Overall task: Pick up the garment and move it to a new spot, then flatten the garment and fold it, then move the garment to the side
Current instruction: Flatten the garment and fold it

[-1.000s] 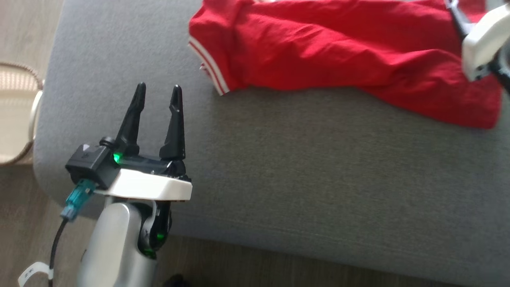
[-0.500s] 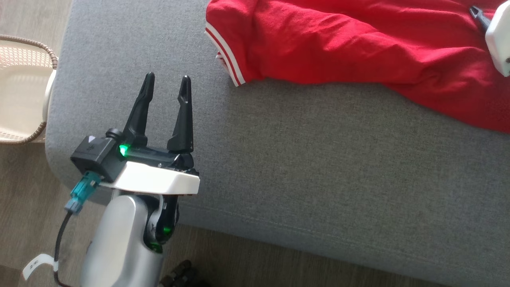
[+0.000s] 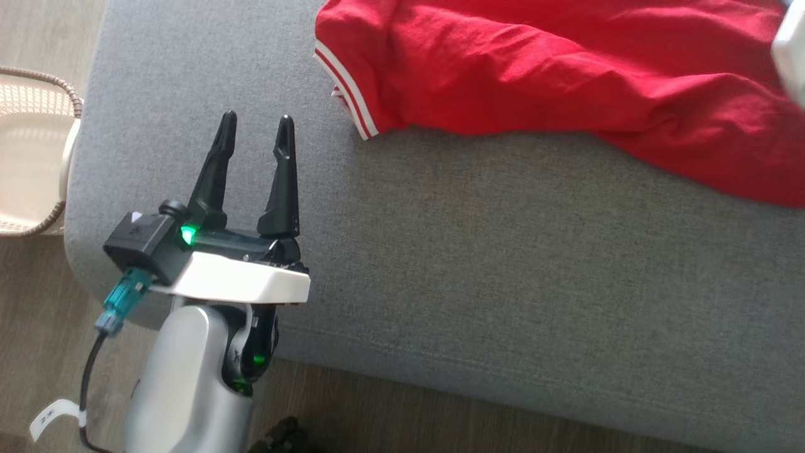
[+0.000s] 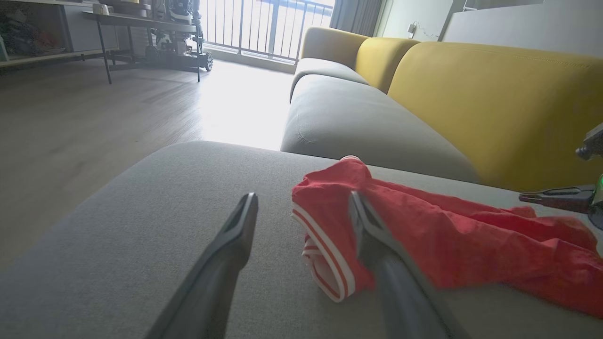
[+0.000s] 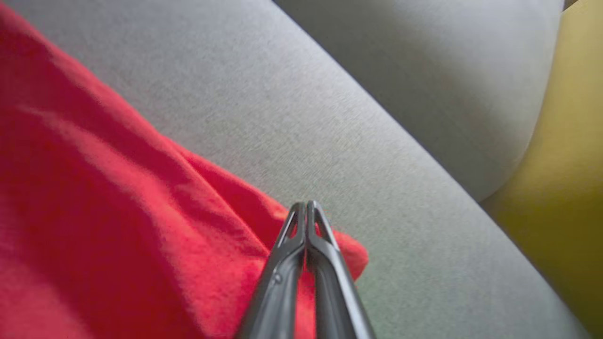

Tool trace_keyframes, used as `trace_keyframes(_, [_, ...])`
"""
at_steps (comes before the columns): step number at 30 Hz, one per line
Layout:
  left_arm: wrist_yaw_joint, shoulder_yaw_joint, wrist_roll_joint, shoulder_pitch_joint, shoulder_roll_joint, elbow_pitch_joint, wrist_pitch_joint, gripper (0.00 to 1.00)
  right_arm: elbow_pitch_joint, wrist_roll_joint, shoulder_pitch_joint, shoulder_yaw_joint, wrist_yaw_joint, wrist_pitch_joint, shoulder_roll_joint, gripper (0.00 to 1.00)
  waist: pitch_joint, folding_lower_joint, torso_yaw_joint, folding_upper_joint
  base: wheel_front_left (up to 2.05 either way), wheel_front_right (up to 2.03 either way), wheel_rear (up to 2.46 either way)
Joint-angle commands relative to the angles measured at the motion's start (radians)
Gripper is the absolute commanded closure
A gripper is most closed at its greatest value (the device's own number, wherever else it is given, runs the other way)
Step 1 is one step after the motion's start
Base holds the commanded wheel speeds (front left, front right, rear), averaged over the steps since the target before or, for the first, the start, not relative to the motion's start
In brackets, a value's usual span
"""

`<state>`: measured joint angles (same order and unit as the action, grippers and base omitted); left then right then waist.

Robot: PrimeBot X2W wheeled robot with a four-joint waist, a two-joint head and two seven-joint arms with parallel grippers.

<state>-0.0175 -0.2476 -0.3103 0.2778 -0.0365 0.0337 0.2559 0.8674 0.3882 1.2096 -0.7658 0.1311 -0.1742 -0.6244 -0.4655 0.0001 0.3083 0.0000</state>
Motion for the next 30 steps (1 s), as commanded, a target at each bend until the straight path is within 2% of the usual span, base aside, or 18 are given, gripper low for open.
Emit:
trace_keyframes(1, [0.002, 0.039, 0.004, 0.027, -0.014, -0.032, 0.006, 0.0, -0.01, -0.009, 0.037, 0.008, 0.0, 0.031, -0.008, 1.0, 0.006, -0.0001, -0.002, 0.0, 0.0, 0.0, 0.0])
trace_keyframes(8, [0.003, 0.043, 0.0, 0.021, -0.014, -0.03, 0.006, 0.0, 0.045, -0.015, 0.074, 0.028, 0.0, 0.114, 0.004, 1.0, 0.029, -0.0001, 0.001, 0.0, 0.0, 0.0, 0.0])
trace_keyframes(12, [0.008, 0.063, 0.006, 0.004, -0.014, -0.034, 0.006, 0.0, 0.064, 0.004, 0.069, 0.1, 0.0, 0.223, 0.032, 1.0, 0.067, -0.0001, -0.014, 0.0, 0.0, 0.0, 0.0])
trace_keyframes(17, [0.004, 0.115, 0.029, -0.018, -0.014, -0.041, 0.006, 0.0, 0.048, 0.006, 0.018, 0.193, 0.0, 0.362, 0.083, 1.0, 0.13, -0.0001, -0.068, 0.0, 0.0, 0.0, 0.0])
trace_keyframes(24, [-0.005, 0.182, 0.058, -0.051, -0.014, -0.05, 0.006, 0.0, -0.108, -0.015, -0.142, 0.372, 0.0, 0.429, 0.146, 1.0, 0.2, -0.0001, -0.159, 0.0, 0.0, 0.0, 0.0])
trace_keyframes(27, [-0.006, 0.194, 0.068, -0.067, -0.014, -0.046, 0.006, 0.0, -0.217, -0.04, -0.261, 0.492, 0.0, 0.433, 0.182, 1.0, 0.226, -0.0001, -0.189, 0.0, 0.0, 0.0, 0.0])
trace_keyframes(30, [-0.005, 0.199, 0.075, -0.087, -0.014, -0.037, 0.006, 0.0, -0.343, -0.094, -0.406, 0.628, 0.0, 0.435, 0.245, 1.0, 0.247, -0.0001, -0.215, 0.0, 0.0, 0.0, 0.0])
